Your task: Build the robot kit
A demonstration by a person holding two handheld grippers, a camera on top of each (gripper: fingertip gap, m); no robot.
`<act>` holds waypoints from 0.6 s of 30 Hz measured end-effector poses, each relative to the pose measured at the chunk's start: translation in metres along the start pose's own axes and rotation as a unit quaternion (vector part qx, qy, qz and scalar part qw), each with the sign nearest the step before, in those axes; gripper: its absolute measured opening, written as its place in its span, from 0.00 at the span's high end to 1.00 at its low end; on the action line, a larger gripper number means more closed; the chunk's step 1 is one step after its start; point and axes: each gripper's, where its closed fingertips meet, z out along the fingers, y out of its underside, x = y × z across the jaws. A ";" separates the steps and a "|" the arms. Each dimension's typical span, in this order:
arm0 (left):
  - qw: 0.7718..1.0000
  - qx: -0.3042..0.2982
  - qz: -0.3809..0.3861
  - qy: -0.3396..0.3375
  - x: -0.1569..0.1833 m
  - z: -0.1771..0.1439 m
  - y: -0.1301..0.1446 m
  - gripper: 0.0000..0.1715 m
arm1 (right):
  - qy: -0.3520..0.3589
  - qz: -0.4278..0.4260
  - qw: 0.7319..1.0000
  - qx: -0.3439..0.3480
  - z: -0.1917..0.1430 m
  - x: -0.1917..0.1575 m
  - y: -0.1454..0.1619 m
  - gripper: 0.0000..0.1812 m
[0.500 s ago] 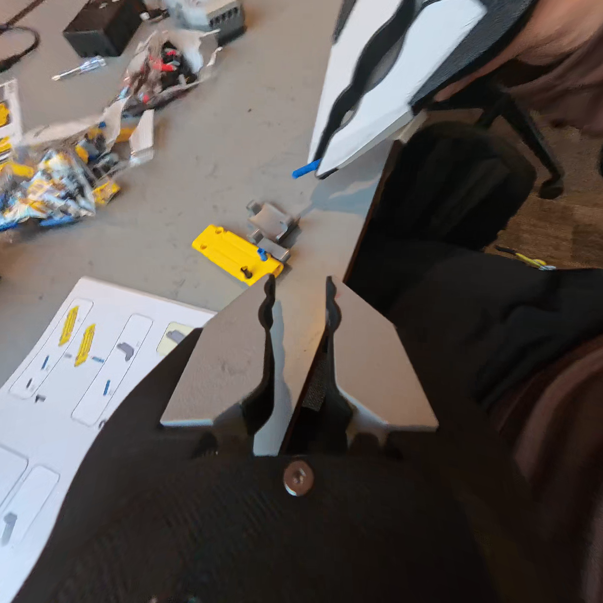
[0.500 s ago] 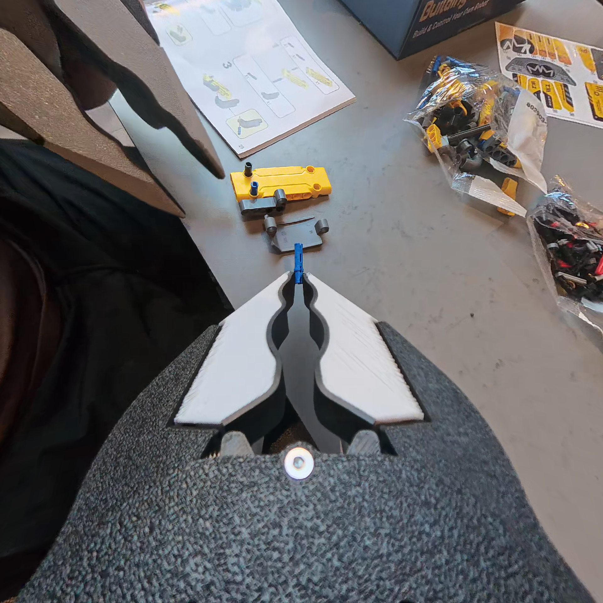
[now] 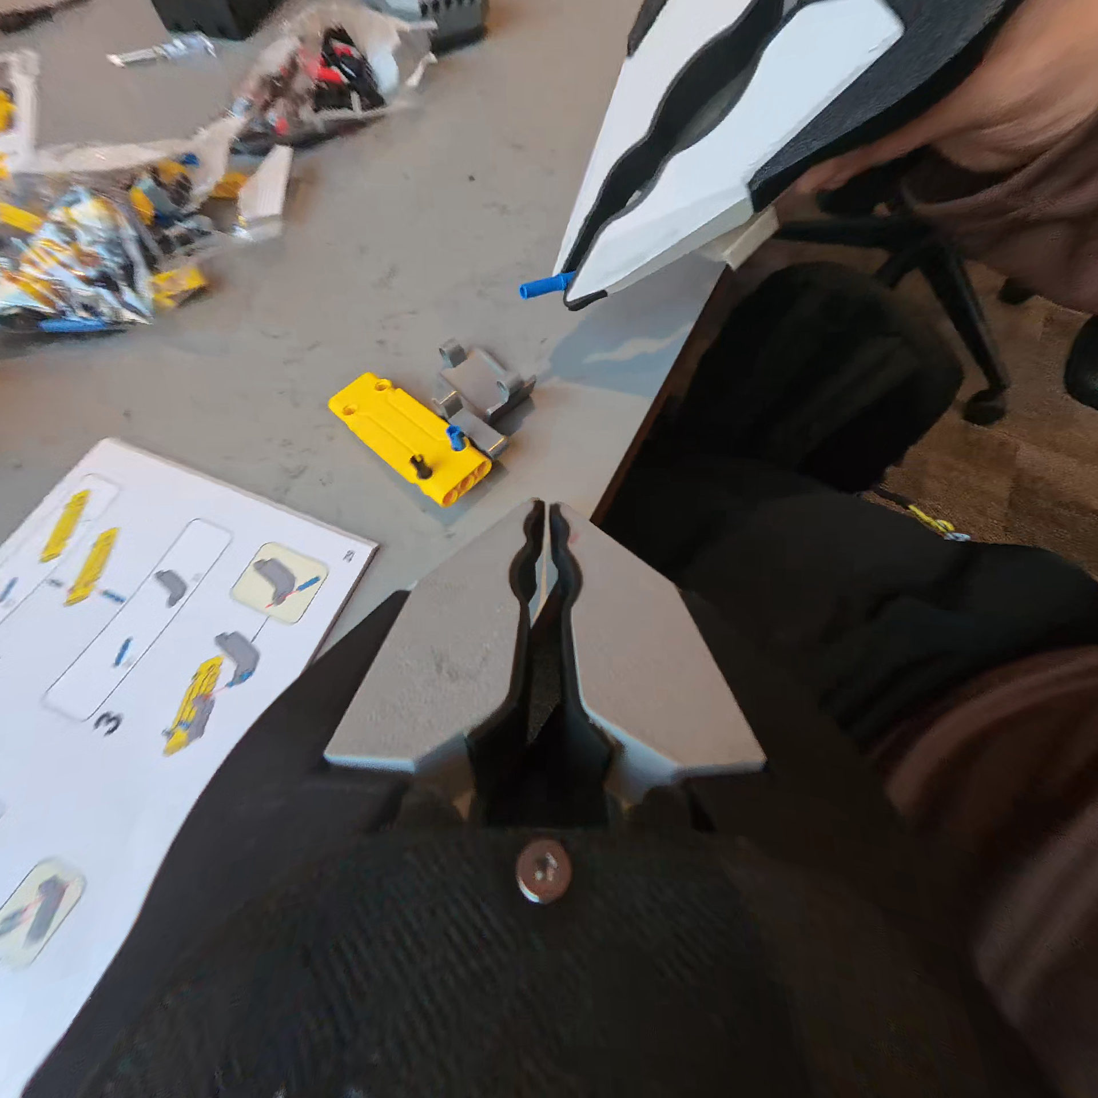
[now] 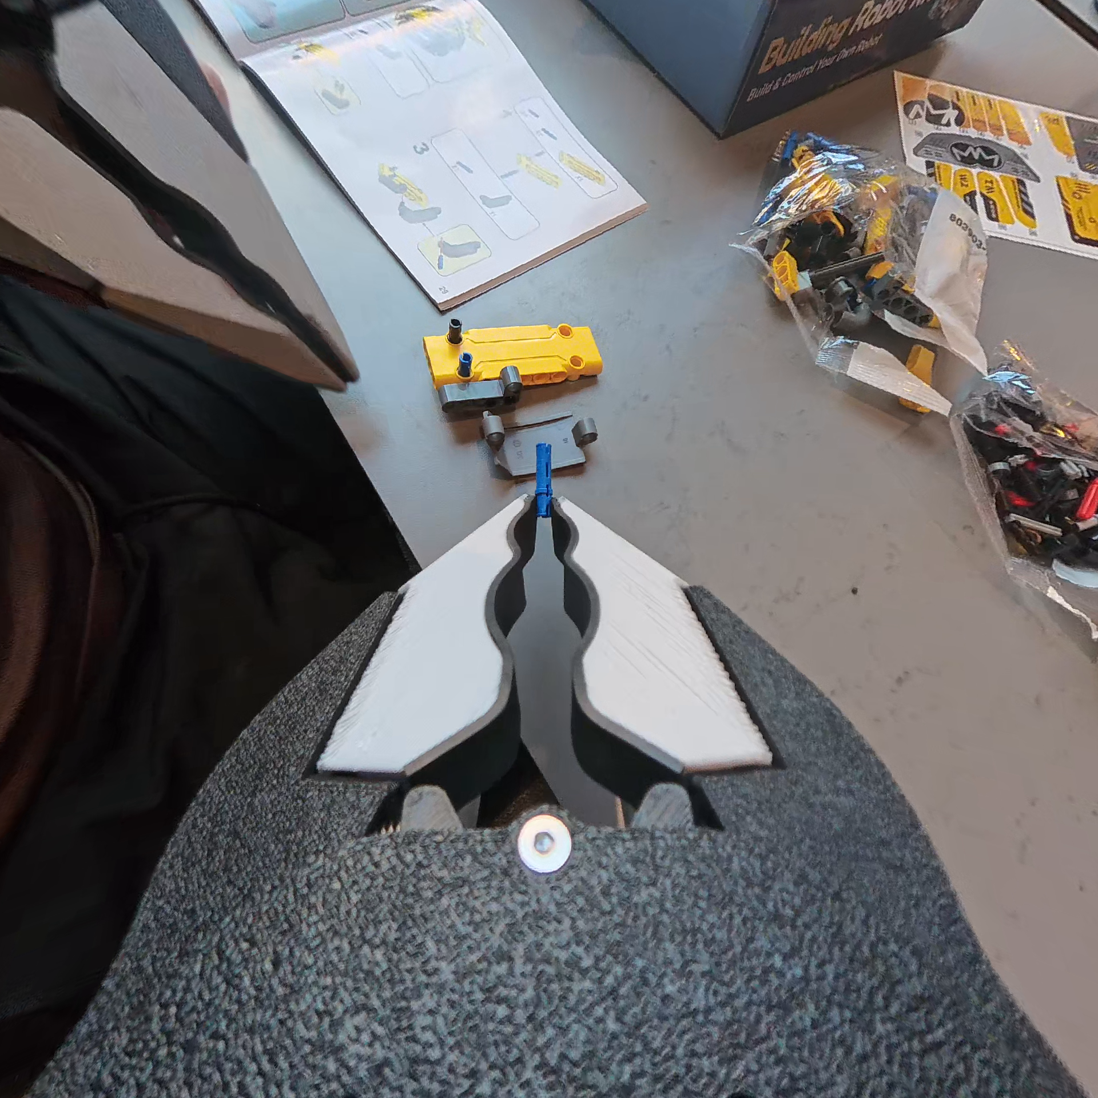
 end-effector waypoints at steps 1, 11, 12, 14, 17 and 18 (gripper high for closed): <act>1.000 -0.006 -0.001 -0.002 -0.001 0.007 0.000 1.00 | 0.001 0.000 1.000 0.000 0.000 0.000 0.000 0.97; 0.997 -0.050 0.031 -0.054 -0.050 0.030 -0.007 1.00 | 0.005 0.000 1.000 -0.004 -0.002 0.003 0.002 0.97; 0.998 -0.056 0.022 -0.024 -0.046 0.030 -0.006 1.00 | 0.007 -0.002 1.000 -0.006 -0.003 0.003 0.003 0.97; 0.998 -0.061 0.020 -0.018 -0.047 0.026 -0.003 1.00 | 0.012 -0.004 1.000 -0.010 -0.004 0.005 0.004 0.97; 0.998 -0.058 0.019 -0.008 -0.031 0.007 0.007 1.00 | 0.015 -0.003 1.000 -0.013 -0.007 0.007 0.005 0.97; 0.999 -0.048 0.019 -0.001 -0.022 -0.002 0.011 1.00 | 0.015 -0.001 1.000 -0.013 -0.007 0.007 0.006 0.97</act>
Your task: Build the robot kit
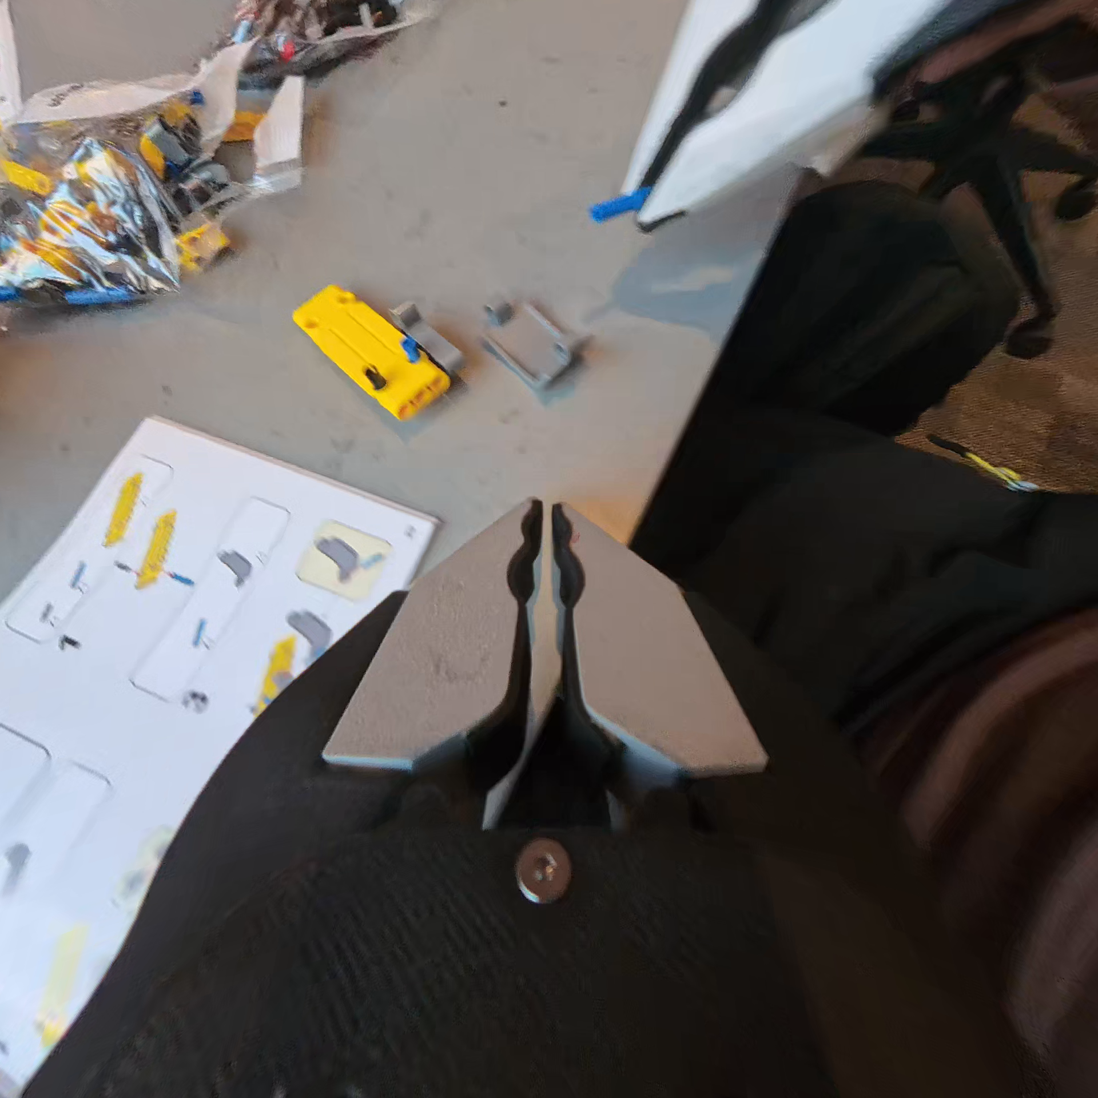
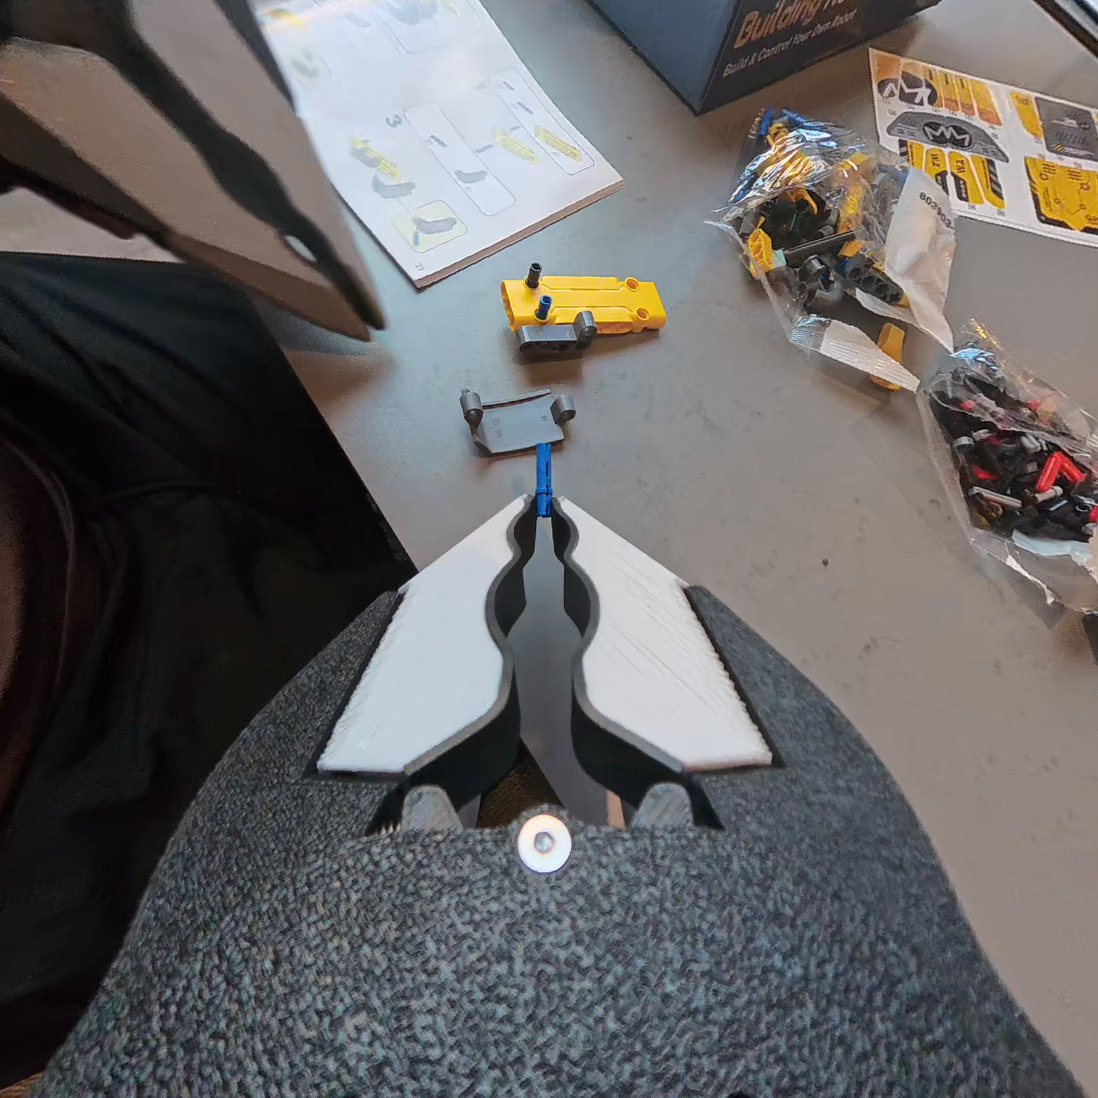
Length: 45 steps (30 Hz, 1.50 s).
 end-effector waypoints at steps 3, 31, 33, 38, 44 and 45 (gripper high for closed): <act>0.999 0.041 0.017 -0.004 0.020 -0.026 0.012 0.98 | -0.006 0.006 1.000 0.004 0.000 0.000 0.001 0.97; 0.969 0.068 0.228 0.070 0.006 0.001 -0.050 0.92 | -0.061 0.006 0.998 -0.003 0.013 -0.017 0.002 0.97; 0.964 0.057 0.244 0.093 0.007 0.011 -0.052 0.92 | -0.069 0.003 0.998 -0.003 0.013 -0.020 0.001 0.97; 0.961 0.024 0.246 0.124 0.006 0.034 -0.049 0.93 | -0.082 -0.009 0.996 -0.016 0.015 -0.023 0.005 0.97; 0.961 0.003 0.244 0.127 0.009 0.044 -0.040 0.96 | -0.095 -0.006 0.995 -0.013 0.018 -0.027 0.005 0.97; 0.961 0.006 0.242 0.130 0.011 0.044 -0.039 0.97 | -0.095 -0.005 0.995 -0.011 0.018 -0.028 0.004 0.97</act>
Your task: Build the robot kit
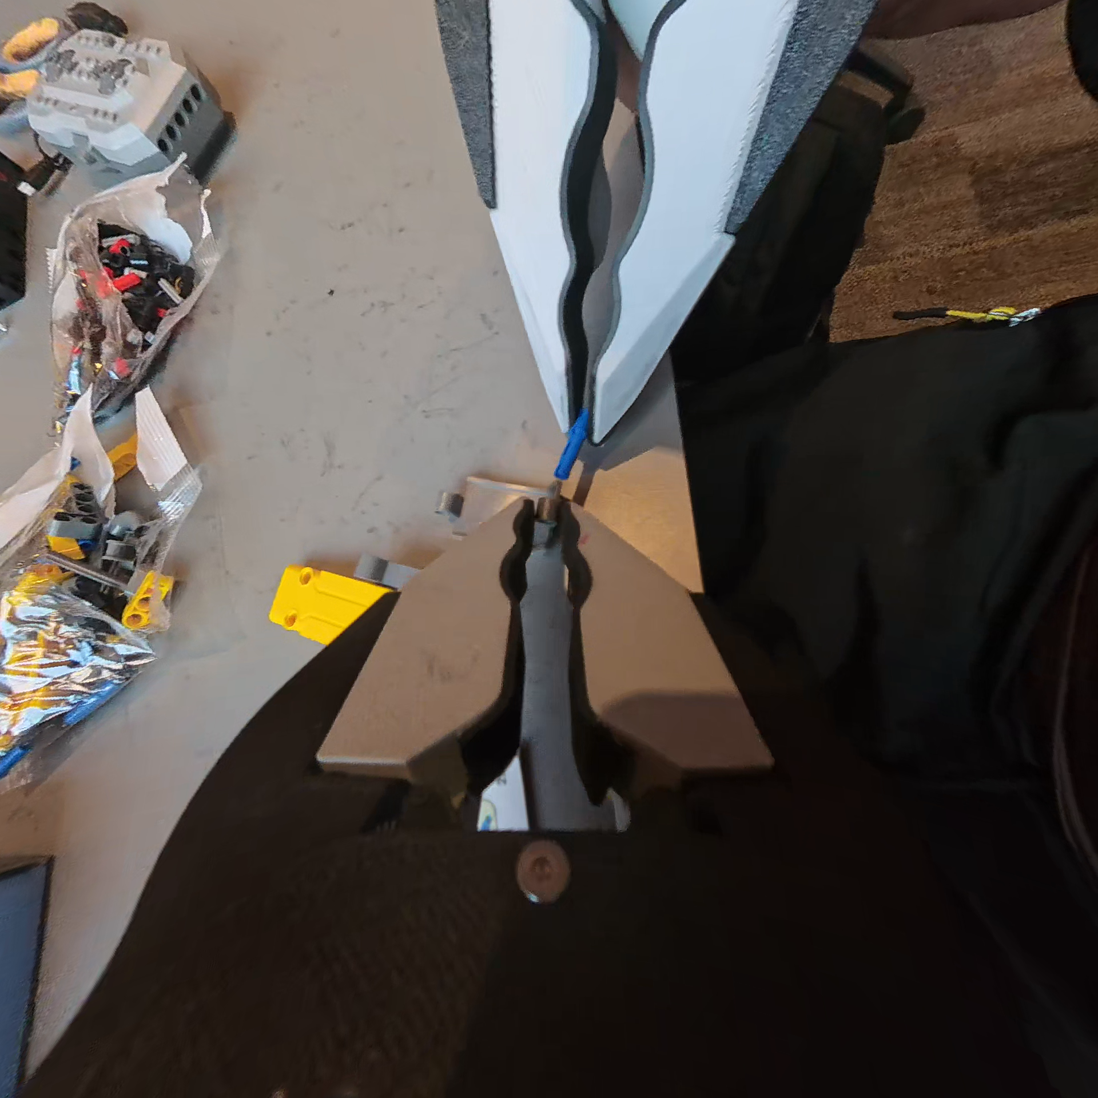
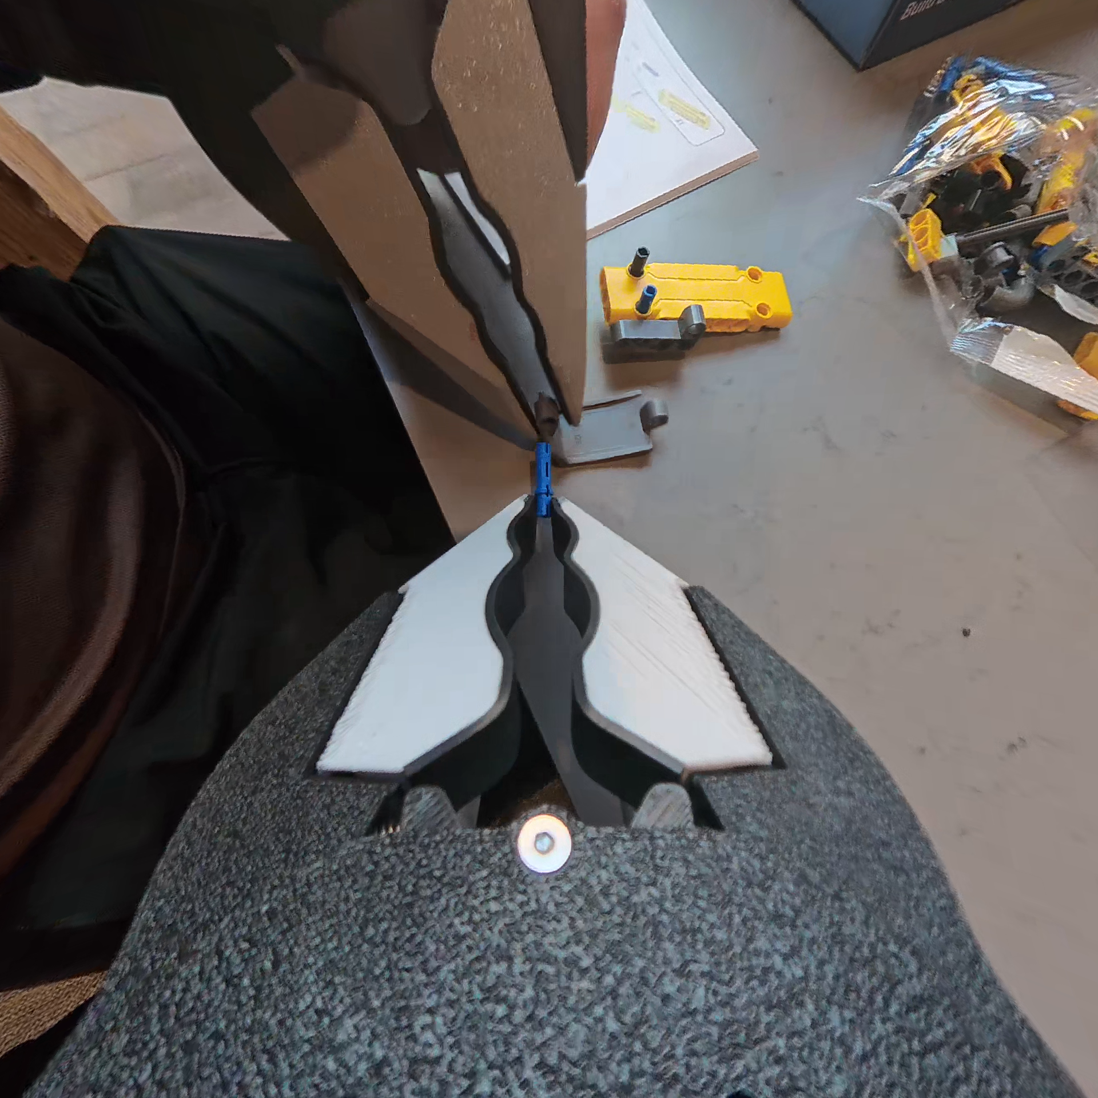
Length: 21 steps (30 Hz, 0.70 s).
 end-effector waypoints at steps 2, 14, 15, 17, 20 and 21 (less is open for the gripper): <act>1.000 0.003 0.000 -0.001 0.003 0.002 0.002 0.97 | -0.002 -0.001 1.000 0.002 0.001 -0.001 -0.001 0.97; 0.999 0.019 0.038 -0.007 0.016 0.000 0.003 0.97 | 0.026 -0.076 0.997 -0.023 0.004 -0.009 0.000 0.97; 0.999 0.019 0.038 -0.007 0.016 0.000 0.003 0.97 | 0.027 -0.082 0.996 -0.028 0.005 -0.010 0.001 0.97; 0.999 0.018 0.040 -0.007 0.017 0.000 0.003 0.97 | 0.030 -0.092 0.995 -0.036 0.007 -0.011 0.004 0.97; 0.998 0.015 0.049 -0.023 0.017 0.000 0.004 0.97 | 0.036 -0.106 0.993 -0.041 0.008 -0.012 0.005 0.97; 0.998 0.014 0.054 -0.029 0.017 0.000 0.004 0.97 | 0.035 -0.108 0.993 -0.041 0.008 -0.013 0.004 0.97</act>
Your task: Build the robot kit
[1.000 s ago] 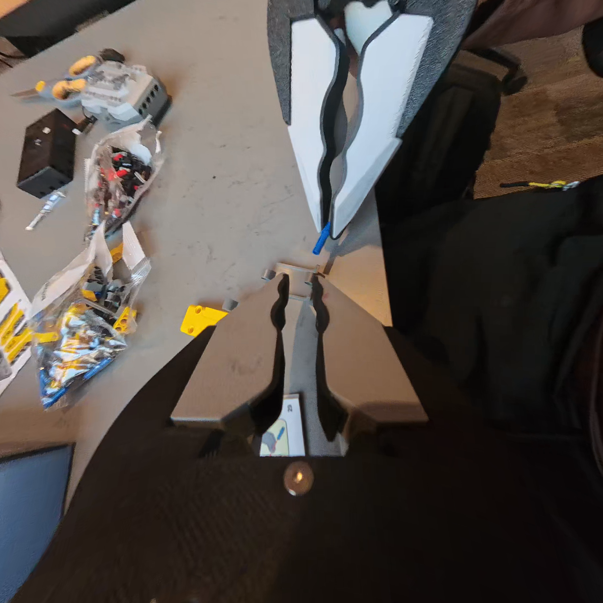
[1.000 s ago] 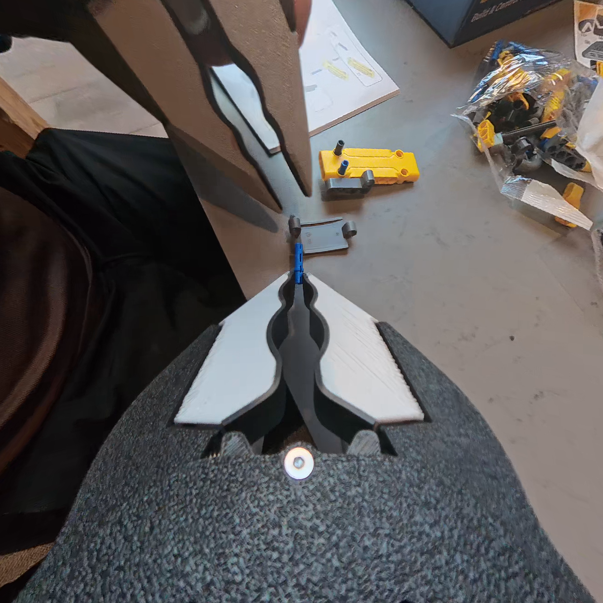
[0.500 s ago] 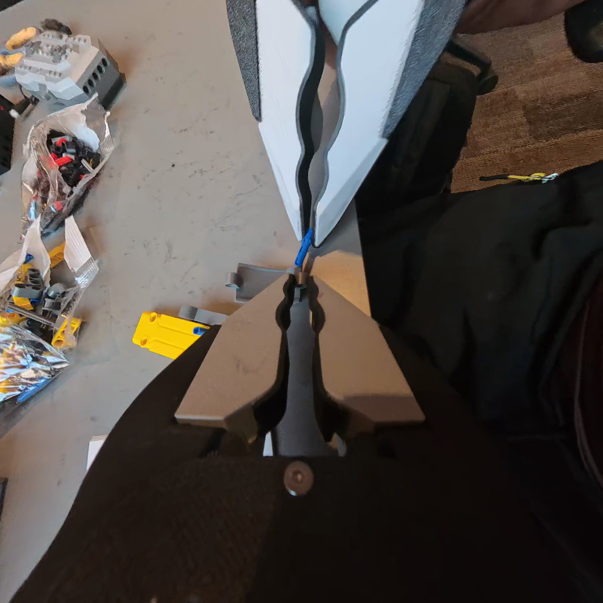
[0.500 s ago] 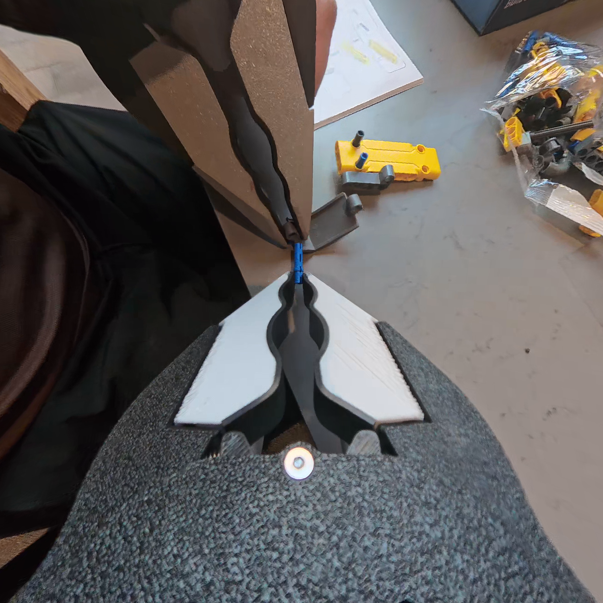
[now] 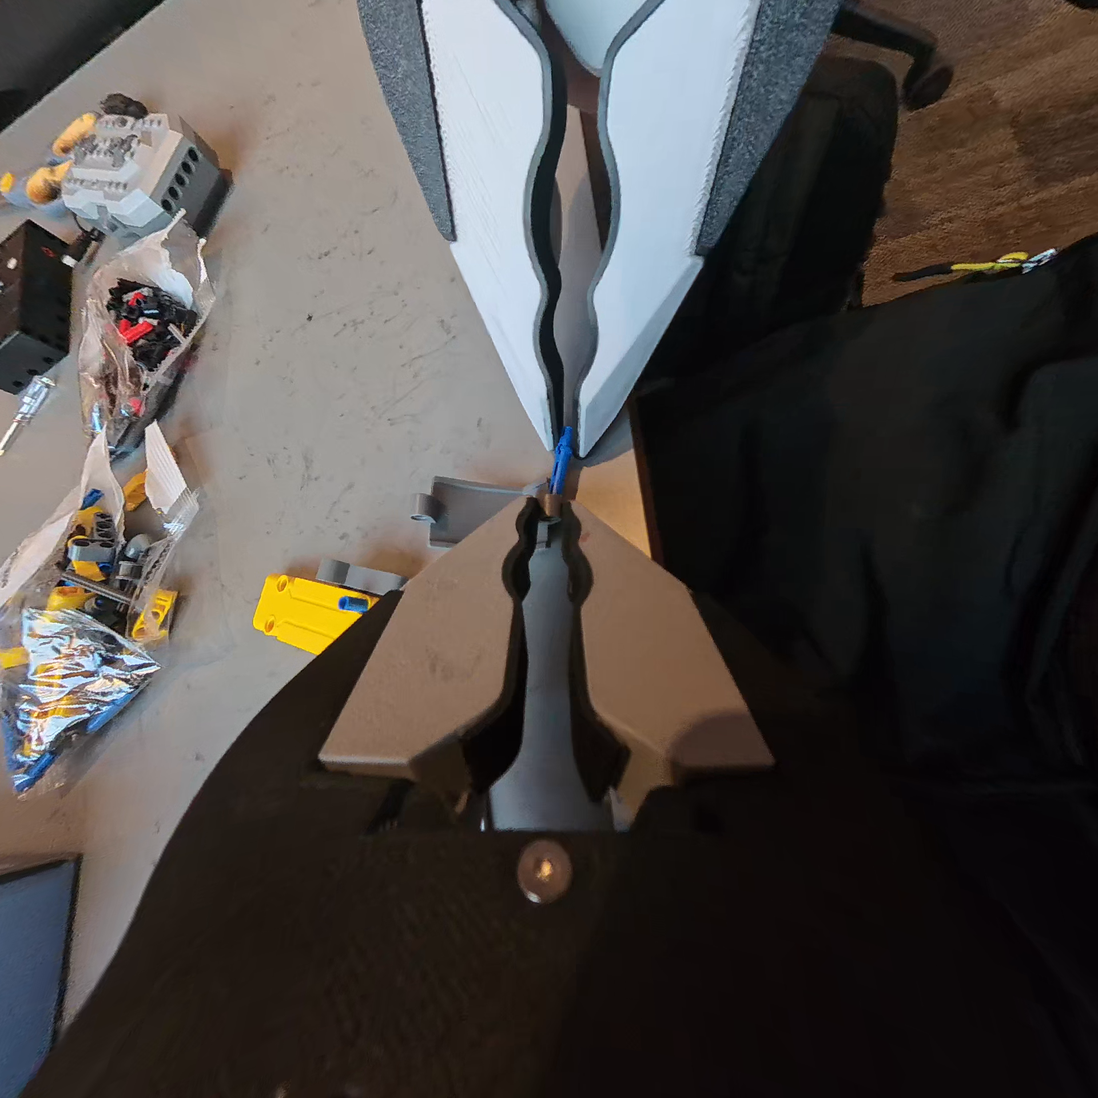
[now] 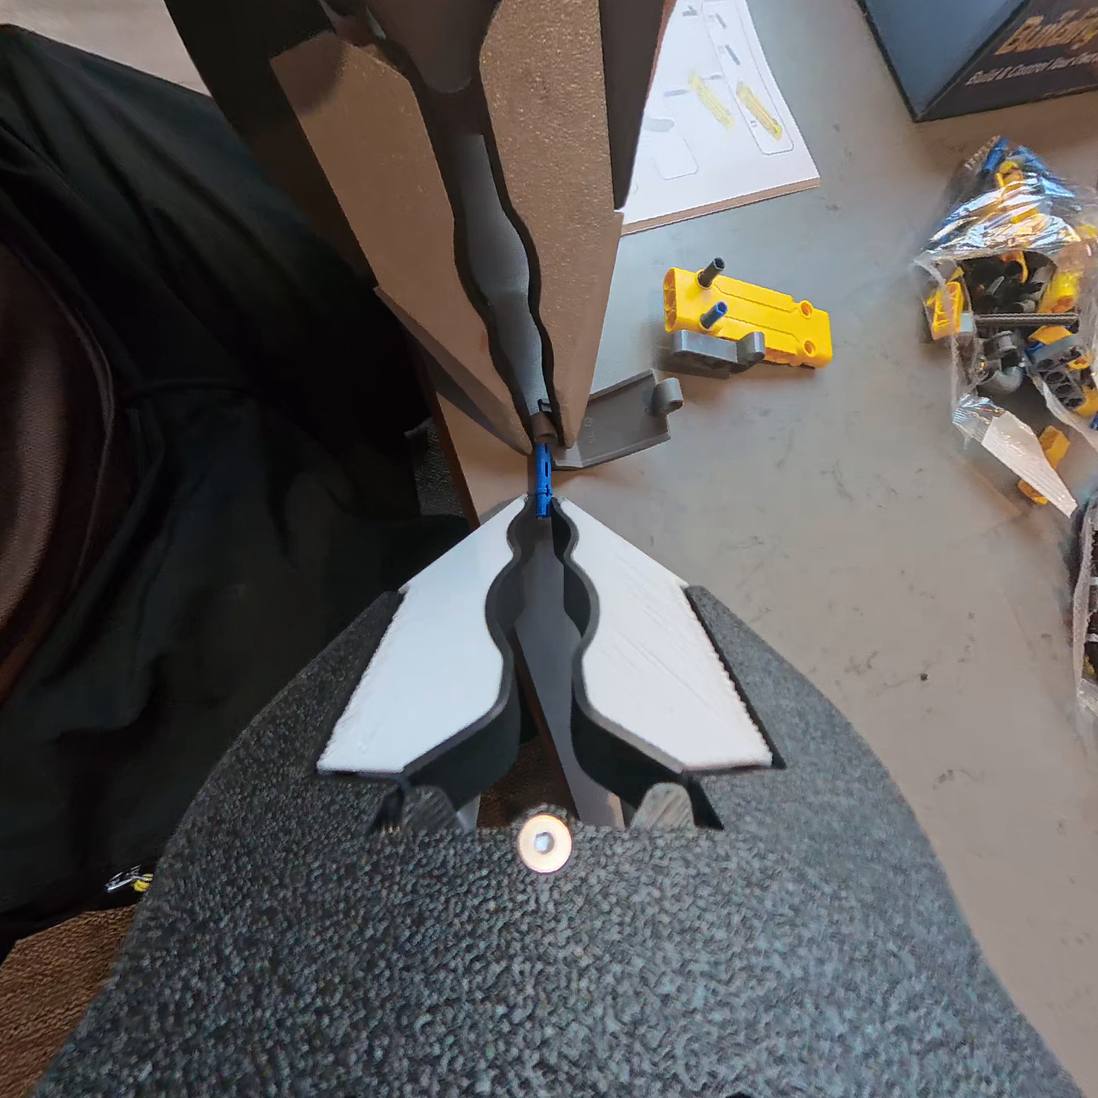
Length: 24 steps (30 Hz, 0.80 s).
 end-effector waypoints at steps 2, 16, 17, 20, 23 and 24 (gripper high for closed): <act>1.000 -0.001 0.010 -0.009 0.002 -0.001 0.000 0.97 | -0.002 -0.006 1.000 0.002 0.000 -0.002 0.000 0.97; 0.999 -0.001 0.028 -0.025 0.008 -0.007 0.003 0.97 | 0.001 -0.038 0.999 0.004 0.002 -0.009 -0.005 0.97; 0.999 -0.001 0.027 -0.025 0.008 -0.007 0.003 0.97 | 0.003 -0.041 0.999 0.003 0.002 -0.009 -0.005 0.97; 0.999 -0.007 0.015 -0.033 0.010 -0.008 0.003 0.97 | 0.002 -0.045 0.999 0.009 0.001 -0.010 -0.007 0.97; 0.998 -0.014 0.016 -0.054 0.015 -0.009 0.001 0.97 | 0.003 -0.056 0.998 0.013 0.000 -0.011 -0.008 0.97; 0.998 -0.019 0.015 -0.066 0.016 -0.009 0.001 0.97 | 0.005 -0.064 0.998 0.013 -0.001 -0.012 -0.008 0.97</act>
